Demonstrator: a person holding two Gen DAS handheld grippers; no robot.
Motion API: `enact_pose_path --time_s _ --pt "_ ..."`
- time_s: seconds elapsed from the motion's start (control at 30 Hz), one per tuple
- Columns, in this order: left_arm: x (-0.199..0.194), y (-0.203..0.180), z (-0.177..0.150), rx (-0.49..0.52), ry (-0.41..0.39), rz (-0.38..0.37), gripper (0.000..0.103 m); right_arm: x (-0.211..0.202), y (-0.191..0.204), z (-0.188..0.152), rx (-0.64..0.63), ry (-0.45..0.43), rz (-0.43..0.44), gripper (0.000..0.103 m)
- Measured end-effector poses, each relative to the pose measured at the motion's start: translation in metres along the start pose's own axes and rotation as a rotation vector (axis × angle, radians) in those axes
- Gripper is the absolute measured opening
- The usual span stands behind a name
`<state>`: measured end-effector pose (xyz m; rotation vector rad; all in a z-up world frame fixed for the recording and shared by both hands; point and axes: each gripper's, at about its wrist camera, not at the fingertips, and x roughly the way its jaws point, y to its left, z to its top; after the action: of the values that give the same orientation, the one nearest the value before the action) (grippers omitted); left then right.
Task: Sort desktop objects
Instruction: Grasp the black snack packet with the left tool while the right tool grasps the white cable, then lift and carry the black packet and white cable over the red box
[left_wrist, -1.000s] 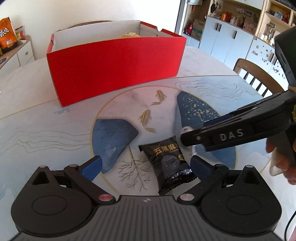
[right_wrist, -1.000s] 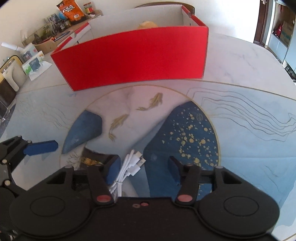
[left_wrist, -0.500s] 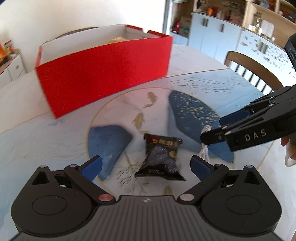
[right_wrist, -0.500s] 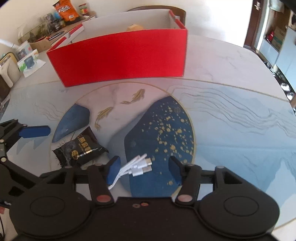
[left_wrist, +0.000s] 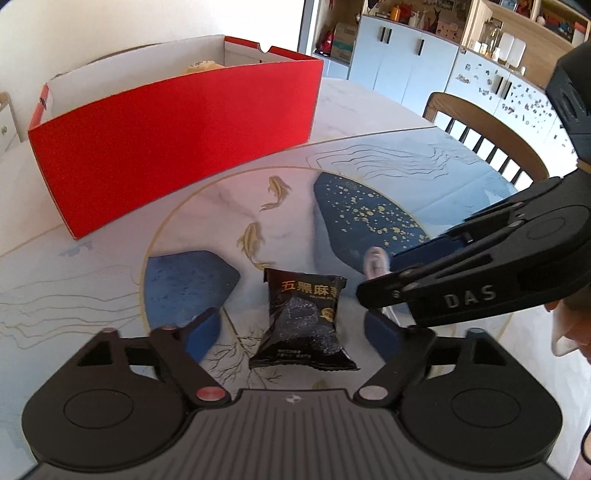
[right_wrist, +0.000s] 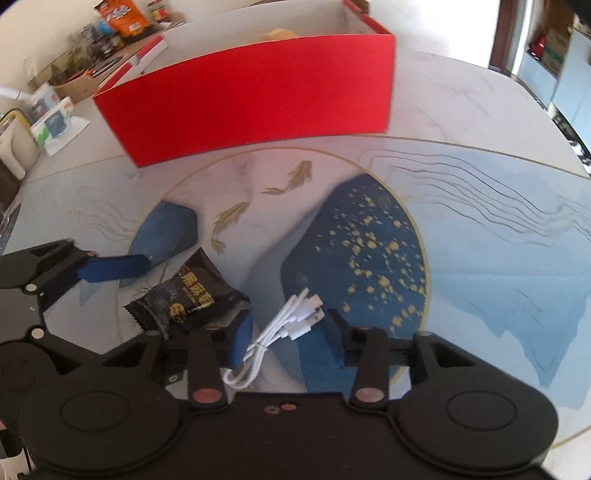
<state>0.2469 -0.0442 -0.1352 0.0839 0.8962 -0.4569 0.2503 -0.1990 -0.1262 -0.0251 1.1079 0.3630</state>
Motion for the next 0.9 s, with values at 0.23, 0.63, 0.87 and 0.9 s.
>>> enact_pose_path --time_s 0.23,0.63,0.87,0.9 --pt "0.000 -0.002 0.001 -0.008 0.004 -0.032 0.044 0.005 0.009 0.005 -0.050 0.006 0.007 0.021" --pt "-0.013 0.008 0.002 -0.062 -0.025 -0.020 0.034 -0.008 0.006 0.003 -0.029 -0.027 0.013 0.017" --pt "-0.030 0.010 0.008 -0.101 -0.058 -0.012 0.034 -0.029 0.006 0.007 -0.017 -0.070 0.032 0.017" --pt "-0.033 0.011 0.009 -0.105 -0.063 -0.006 0.034 -0.031 0.007 0.008 -0.019 -0.074 0.034 0.017"
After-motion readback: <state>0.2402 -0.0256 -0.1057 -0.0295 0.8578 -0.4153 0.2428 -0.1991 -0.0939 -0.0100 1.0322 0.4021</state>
